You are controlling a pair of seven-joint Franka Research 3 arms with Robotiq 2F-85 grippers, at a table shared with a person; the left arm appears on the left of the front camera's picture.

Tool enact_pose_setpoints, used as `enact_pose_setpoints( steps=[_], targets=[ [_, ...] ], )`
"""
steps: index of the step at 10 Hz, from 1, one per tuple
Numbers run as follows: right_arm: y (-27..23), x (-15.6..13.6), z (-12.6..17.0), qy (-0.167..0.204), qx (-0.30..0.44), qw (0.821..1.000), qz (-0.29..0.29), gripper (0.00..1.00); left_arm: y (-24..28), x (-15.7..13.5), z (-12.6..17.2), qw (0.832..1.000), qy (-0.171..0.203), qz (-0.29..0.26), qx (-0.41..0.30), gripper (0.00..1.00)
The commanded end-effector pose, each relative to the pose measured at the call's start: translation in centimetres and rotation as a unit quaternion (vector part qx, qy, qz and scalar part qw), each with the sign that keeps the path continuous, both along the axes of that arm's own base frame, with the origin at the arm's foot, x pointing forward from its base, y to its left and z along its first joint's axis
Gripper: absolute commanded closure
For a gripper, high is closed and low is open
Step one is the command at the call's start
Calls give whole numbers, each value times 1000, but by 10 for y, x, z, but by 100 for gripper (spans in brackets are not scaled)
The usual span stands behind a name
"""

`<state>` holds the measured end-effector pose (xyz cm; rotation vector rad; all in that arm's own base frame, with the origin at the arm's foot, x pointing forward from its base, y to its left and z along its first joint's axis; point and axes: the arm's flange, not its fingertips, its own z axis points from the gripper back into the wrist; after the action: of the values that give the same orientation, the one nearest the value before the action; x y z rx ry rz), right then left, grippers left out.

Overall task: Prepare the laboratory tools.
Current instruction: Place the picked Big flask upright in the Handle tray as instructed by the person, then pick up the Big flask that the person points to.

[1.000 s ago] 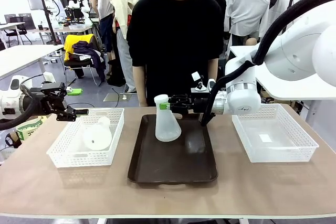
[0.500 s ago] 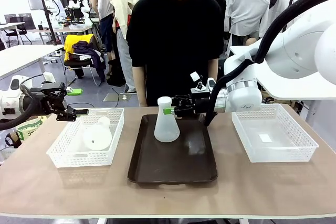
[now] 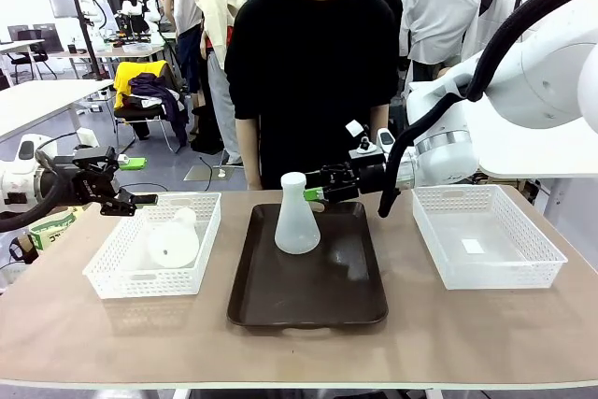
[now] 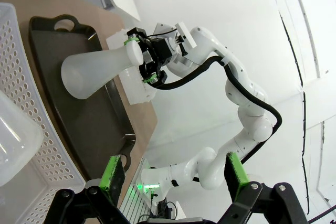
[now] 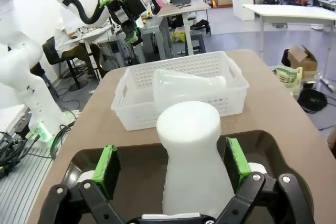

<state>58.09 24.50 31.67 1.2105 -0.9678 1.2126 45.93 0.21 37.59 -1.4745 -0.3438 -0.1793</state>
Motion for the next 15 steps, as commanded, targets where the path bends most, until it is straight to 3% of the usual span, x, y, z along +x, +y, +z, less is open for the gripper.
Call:
enact_pose_setpoints(
  steps=[1,12,15],
  targets=[
    [6,-2,-7,0,4,1000,8,0,1,0,1,1000,-2,3,1,0],
    [4,-2,-6,5,1,1000,4,0,1,0,1,1000,-2,3,1,0],
    [-44,3,20,-15,-56,998,-26,0,1,0,1,1000,-2,3,1,0]
  ],
)
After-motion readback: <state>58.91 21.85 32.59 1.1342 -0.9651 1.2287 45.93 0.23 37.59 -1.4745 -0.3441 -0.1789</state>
